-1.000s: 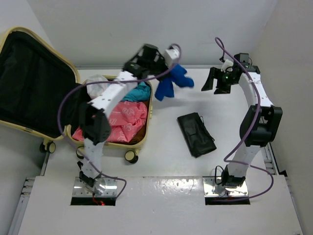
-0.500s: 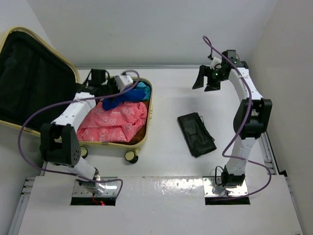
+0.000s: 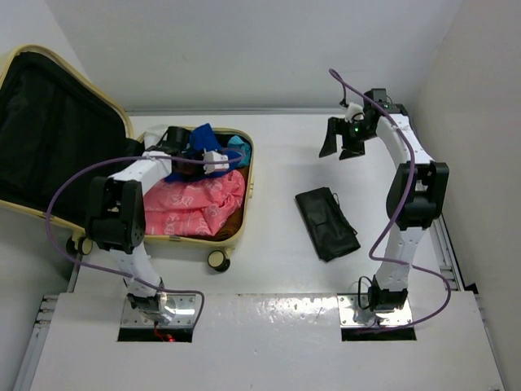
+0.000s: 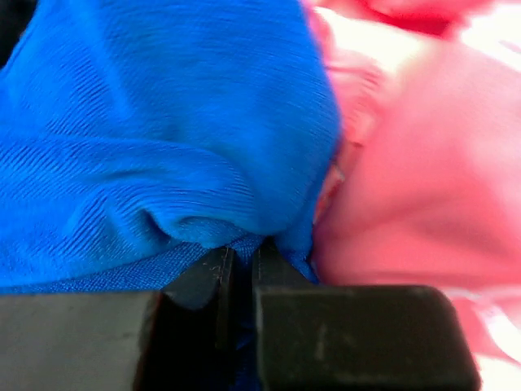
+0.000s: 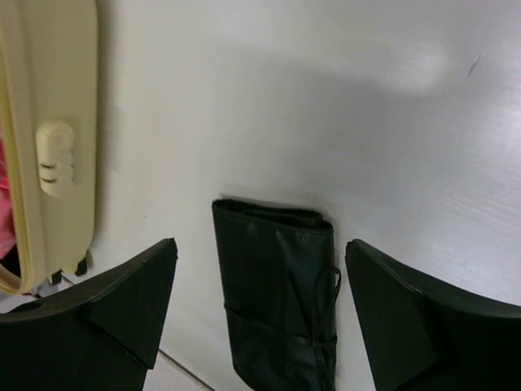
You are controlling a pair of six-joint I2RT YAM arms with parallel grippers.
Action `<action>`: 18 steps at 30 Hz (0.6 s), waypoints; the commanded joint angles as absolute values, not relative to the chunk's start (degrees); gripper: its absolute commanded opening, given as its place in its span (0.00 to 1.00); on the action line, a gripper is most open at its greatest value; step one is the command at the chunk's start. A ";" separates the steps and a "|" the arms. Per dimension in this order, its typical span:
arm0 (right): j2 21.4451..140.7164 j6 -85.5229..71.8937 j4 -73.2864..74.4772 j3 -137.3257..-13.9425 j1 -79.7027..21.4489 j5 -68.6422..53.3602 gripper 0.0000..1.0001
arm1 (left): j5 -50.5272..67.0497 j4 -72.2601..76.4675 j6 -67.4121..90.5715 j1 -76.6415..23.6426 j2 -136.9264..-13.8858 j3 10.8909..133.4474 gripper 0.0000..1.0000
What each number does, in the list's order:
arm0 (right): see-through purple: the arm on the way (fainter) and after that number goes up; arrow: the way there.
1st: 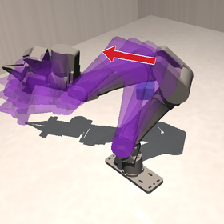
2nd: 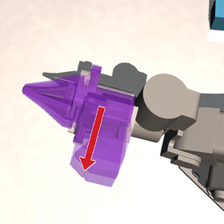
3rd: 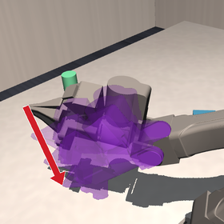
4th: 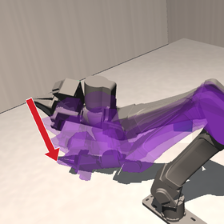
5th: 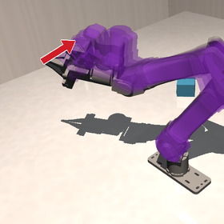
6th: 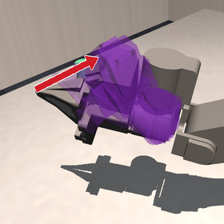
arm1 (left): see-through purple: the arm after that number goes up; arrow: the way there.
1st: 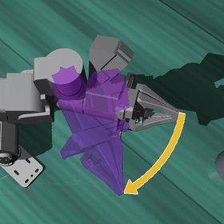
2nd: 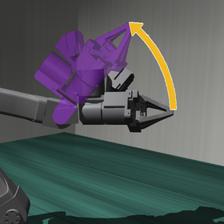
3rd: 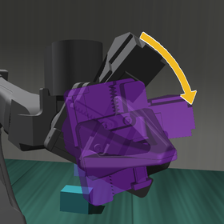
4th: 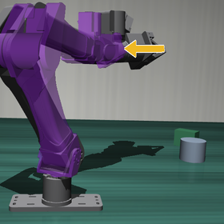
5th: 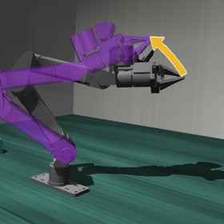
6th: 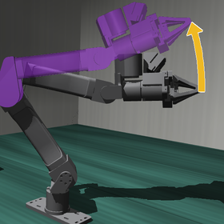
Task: Pack the luggage
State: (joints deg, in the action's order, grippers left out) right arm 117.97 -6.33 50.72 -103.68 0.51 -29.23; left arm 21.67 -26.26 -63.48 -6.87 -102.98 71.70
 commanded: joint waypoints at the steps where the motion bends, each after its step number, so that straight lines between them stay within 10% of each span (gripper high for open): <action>1: 113.13 -2.99 52.12 -100.38 0.44 -28.04 0.83 | 26.97 -35.94 -79.15 -7.56 -99.77 66.55 0.00; 6: 110.83 -2.55 51.59 -96.59 0.44 -27.77 0.83 | 30.93 -35.95 -87.71 -7.56 -90.54 59.51 0.01; 10: 111.18 -2.55 51.94 -97.11 0.44 -27.60 0.83 | 36.72 -35.95 -85.44 -5.90 -88.34 63.71 0.32; 13: 111.79 -2.55 52.47 -98.34 0.44 -27.68 0.83 | 45.42 -33.68 -82.89 -3.25 -86.75 67.49 0.74; 18: 113.20 -2.72 52.82 -100.45 0.44 -27.51 0.83 | 48.77 -26.65 -62.38 -2.20 -86.83 75.92 0.74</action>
